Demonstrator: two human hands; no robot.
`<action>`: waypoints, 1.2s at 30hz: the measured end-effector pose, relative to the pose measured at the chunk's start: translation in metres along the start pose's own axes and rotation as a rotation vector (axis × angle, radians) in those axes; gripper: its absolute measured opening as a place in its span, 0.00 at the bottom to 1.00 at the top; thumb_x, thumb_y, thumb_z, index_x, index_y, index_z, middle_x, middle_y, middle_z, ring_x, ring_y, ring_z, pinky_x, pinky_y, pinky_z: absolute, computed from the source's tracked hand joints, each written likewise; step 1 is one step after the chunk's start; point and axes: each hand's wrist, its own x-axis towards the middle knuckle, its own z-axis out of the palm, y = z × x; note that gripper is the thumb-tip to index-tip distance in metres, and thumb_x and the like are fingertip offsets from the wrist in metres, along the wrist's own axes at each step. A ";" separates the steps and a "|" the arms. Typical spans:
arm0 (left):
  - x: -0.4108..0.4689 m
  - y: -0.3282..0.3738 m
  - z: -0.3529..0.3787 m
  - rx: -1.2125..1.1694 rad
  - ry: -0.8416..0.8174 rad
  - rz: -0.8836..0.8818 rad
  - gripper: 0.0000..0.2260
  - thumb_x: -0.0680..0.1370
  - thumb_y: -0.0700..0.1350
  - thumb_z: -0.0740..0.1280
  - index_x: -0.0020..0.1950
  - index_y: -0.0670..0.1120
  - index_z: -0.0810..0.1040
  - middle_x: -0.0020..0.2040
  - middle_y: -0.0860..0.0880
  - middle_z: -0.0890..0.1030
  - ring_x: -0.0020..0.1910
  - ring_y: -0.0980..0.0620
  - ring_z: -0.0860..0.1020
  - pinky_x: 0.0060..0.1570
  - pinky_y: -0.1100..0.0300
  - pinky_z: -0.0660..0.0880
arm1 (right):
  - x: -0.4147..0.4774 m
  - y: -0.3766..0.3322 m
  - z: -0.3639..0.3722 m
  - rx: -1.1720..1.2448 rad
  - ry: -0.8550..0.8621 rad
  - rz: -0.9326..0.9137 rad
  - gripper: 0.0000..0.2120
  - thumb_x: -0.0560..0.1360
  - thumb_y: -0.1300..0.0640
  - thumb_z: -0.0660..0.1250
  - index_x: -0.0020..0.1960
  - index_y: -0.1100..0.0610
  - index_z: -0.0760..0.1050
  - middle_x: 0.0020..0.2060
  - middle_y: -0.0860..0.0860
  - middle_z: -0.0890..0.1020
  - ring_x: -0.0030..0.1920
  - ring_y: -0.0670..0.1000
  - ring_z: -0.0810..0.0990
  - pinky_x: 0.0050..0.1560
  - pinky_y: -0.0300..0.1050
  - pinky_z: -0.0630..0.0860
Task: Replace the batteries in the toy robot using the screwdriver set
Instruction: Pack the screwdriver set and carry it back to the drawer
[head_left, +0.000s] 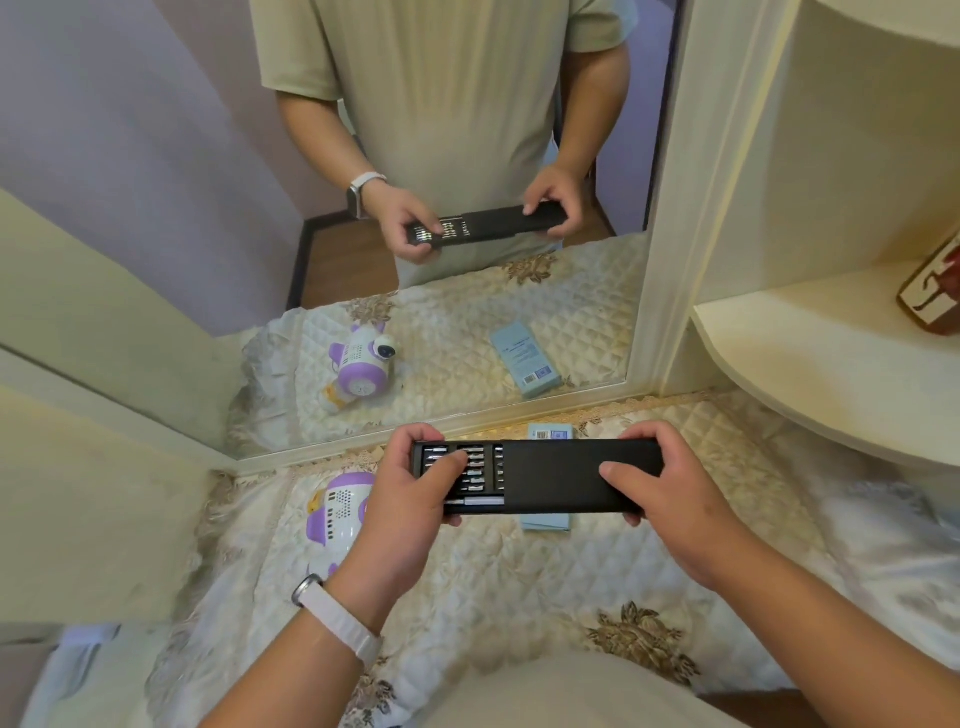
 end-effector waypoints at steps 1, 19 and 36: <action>-0.002 -0.001 0.002 -0.002 -0.013 0.000 0.09 0.79 0.35 0.66 0.49 0.48 0.72 0.41 0.48 0.78 0.31 0.55 0.78 0.24 0.61 0.71 | 0.001 -0.002 0.001 -0.008 0.001 -0.008 0.10 0.74 0.63 0.69 0.51 0.53 0.70 0.44 0.56 0.76 0.33 0.52 0.73 0.32 0.45 0.72; -0.010 -0.013 0.012 -0.063 -0.125 -0.083 0.16 0.73 0.41 0.74 0.57 0.51 0.73 0.50 0.47 0.76 0.41 0.53 0.82 0.34 0.59 0.77 | 0.002 -0.001 0.042 -0.237 -0.182 0.019 0.16 0.79 0.55 0.63 0.64 0.46 0.62 0.53 0.47 0.74 0.49 0.46 0.78 0.46 0.38 0.76; -0.005 -0.052 0.025 -0.165 -0.236 -0.187 0.17 0.81 0.35 0.65 0.67 0.49 0.73 0.55 0.46 0.86 0.55 0.46 0.84 0.52 0.45 0.82 | 0.006 0.032 0.057 -0.244 -0.142 0.119 0.10 0.77 0.51 0.67 0.46 0.58 0.72 0.41 0.55 0.80 0.32 0.44 0.80 0.30 0.40 0.76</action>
